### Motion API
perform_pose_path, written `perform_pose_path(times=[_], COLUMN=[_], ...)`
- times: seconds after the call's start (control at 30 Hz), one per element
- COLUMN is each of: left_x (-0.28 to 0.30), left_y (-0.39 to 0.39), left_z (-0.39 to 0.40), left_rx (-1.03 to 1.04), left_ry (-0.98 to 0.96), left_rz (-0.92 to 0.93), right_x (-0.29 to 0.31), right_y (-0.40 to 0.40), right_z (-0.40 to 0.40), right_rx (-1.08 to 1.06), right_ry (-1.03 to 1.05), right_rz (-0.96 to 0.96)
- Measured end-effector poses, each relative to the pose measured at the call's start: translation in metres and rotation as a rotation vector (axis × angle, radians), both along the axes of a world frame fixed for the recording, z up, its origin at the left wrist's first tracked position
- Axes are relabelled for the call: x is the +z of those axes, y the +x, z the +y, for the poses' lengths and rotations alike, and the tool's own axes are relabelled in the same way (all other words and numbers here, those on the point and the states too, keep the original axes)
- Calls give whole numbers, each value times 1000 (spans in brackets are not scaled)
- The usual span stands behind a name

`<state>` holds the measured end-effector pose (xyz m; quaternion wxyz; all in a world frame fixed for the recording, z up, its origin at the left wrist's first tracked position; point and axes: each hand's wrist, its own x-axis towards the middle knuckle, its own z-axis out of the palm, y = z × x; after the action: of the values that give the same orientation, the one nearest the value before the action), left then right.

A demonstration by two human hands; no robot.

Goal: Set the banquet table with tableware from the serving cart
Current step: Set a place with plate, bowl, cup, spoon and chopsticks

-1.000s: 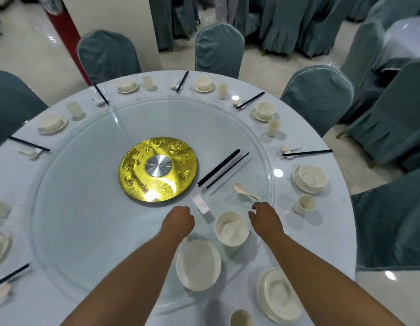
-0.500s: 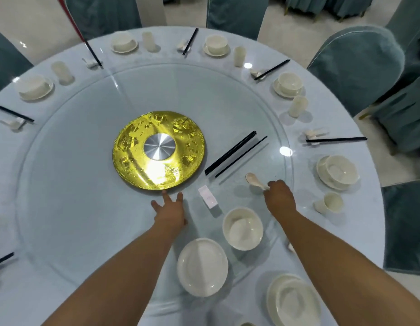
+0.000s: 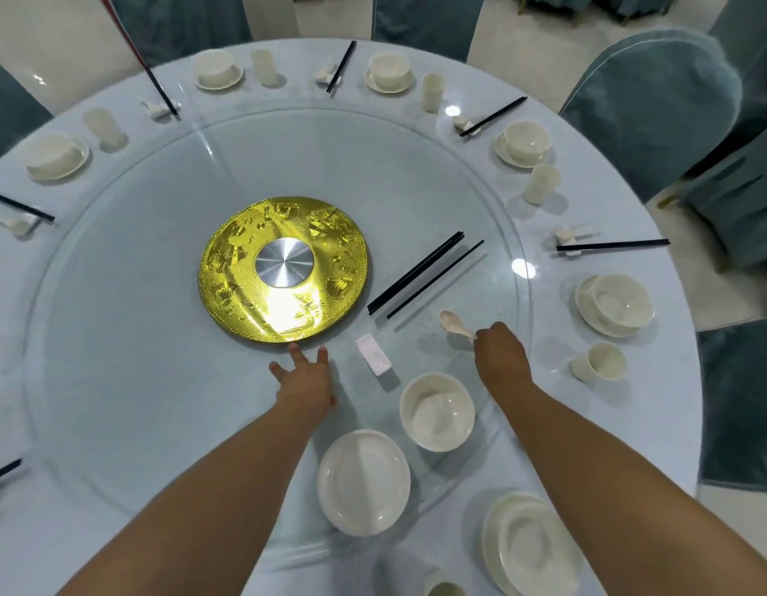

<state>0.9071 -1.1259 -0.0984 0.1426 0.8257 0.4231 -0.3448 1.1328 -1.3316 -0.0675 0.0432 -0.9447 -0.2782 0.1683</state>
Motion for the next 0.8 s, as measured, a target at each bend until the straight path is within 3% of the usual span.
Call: perform_pose_path(times=[0.3, 0.47, 0.8], left_x=[14, 18, 37], left_y=[3, 1, 9], left_z=[-6, -12, -32], left_rx=[40, -69, 15], left_ry=[-6, 76, 97], left_rz=[-11, 0, -61], right_x=[14, 24, 9], right_y=[1, 6, -15], right_z=[-23, -77, -186], right_rx=[-39, -125, -236], right_ry=[134, 153, -17], right_rz=[-33, -67, 16])
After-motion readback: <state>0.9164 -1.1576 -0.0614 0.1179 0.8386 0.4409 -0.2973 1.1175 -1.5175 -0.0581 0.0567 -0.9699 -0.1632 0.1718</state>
